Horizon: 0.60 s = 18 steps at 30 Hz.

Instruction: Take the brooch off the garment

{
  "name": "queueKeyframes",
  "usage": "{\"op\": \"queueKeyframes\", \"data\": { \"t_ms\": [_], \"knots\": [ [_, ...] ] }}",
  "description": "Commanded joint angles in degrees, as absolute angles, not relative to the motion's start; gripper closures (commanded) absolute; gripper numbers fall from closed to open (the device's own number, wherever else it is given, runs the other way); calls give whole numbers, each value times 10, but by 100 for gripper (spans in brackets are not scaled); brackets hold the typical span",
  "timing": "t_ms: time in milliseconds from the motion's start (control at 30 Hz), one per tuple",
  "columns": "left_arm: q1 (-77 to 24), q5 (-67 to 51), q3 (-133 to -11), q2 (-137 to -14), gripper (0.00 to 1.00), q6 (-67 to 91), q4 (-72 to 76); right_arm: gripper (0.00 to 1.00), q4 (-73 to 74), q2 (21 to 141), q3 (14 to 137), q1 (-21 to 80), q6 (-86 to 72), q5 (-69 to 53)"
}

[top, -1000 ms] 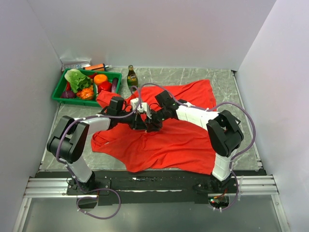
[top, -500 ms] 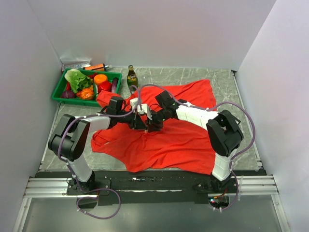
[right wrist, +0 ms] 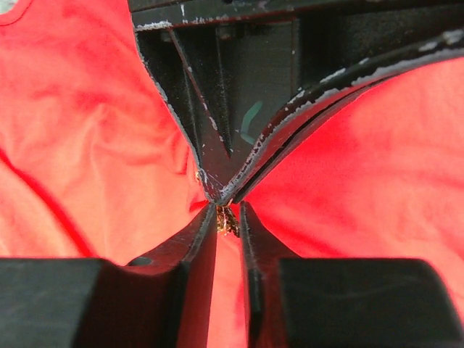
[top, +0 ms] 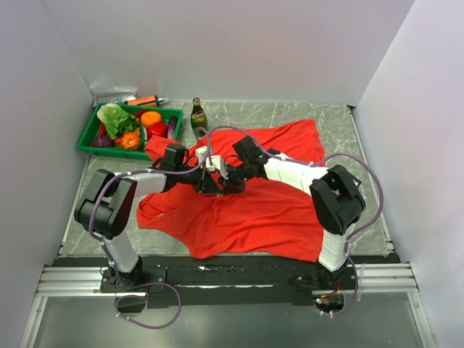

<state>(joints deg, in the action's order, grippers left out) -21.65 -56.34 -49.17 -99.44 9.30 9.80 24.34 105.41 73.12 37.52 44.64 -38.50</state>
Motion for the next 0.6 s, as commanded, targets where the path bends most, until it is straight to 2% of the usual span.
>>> {"op": "queueKeyframes", "data": {
  "t_ms": [0, 200, 433, 567],
  "knots": [
    [-212, -603, -513, -1007, 99, 115, 118, 80, 205, 1049, 744, 379, 435, -362],
    [-212, -606, -512, -1012, 99, 136, 129, 83, 186, 1047, 751, 381, 368, -353],
    [-209, -587, -519, -1013, 99, 105, 99, 60, 211, 1022, 752, 368, 340, -401],
    [-207, -582, -521, -1012, 99, 98, 94, 55, 214, 1000, 751, 352, 325, -394]
  ]
}}
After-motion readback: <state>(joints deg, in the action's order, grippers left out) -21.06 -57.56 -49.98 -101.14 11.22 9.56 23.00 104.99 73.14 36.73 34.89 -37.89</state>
